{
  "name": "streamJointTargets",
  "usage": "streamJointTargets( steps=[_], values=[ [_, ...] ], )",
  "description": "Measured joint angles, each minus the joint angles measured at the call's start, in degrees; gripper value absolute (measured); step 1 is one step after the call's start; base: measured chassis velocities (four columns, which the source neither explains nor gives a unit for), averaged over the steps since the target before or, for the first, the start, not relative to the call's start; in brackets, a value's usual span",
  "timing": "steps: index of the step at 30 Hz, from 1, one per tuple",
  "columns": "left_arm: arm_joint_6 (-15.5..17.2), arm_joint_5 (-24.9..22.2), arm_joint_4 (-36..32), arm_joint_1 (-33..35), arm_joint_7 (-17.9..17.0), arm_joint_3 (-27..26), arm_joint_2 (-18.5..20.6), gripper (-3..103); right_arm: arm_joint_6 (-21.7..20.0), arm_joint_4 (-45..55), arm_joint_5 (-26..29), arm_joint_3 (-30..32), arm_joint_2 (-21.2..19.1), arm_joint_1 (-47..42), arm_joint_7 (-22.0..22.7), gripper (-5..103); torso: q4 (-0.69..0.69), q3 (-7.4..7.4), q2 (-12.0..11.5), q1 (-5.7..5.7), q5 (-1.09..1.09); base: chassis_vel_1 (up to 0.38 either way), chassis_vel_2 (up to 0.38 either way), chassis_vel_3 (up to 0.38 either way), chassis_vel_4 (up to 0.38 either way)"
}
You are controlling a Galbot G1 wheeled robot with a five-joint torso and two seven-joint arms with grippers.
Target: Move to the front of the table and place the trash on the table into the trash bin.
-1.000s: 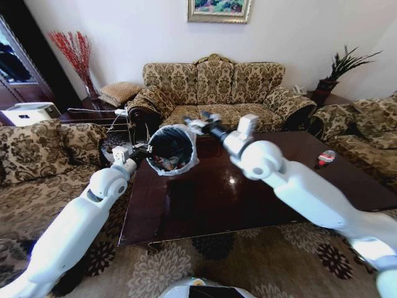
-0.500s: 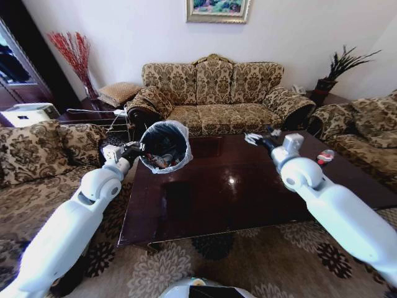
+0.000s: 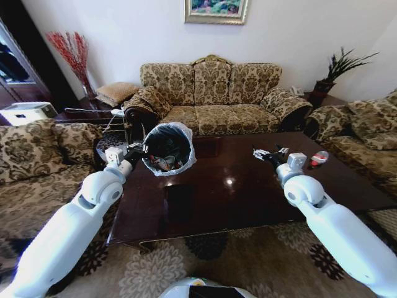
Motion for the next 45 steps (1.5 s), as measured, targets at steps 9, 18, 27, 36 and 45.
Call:
streamJointTargets(
  steps=[9,18,27,36,45],
  values=[
    [-0.12,0.02,-0.64,0.78,0.05,-0.16,-0.58,2,0.52,-0.94,-0.45,-1.37,0.58,0.83,0.17,100,0.06,0.0,0.0,-0.01,0.05,-0.312,-0.318,0.316,0.314],
    [-0.29,1.13,-1.48,1.94,0.03,0.28,-1.38,2,3.27,-1.23,-3.48,-1.34,0.86,-0.88,-0.47,100,0.03,0.0,0.0,0.0,0.02,-0.333,-0.322,0.362,0.367],
    [-0.71,1.78,-3.38,3.97,-0.09,0.29,-1.76,2,6.79,-0.92,-3.24,0.92,1.97,-5.02,0.05,100,0.02,-0.01,0.0,-0.02,0.03,-0.113,-0.144,0.113,0.107],
    [-0.71,2.57,-5.72,6.93,-0.7,-0.26,-2.41,2,5.39,0.99,-4.04,2.57,2.32,-8.29,0.66,100,0.05,-0.01,0.0,-0.02,-0.02,0.013,0.066,0.015,-0.041],
    [-0.71,2.8,-7.65,10.2,-0.7,-2.54,-2.41,2,5.31,1.71,-5.56,2.64,2.83,-10.03,0.23,100,0.01,-0.01,0.01,-0.02,0.0,-0.162,0.114,0.137,-0.13]
  ],
)
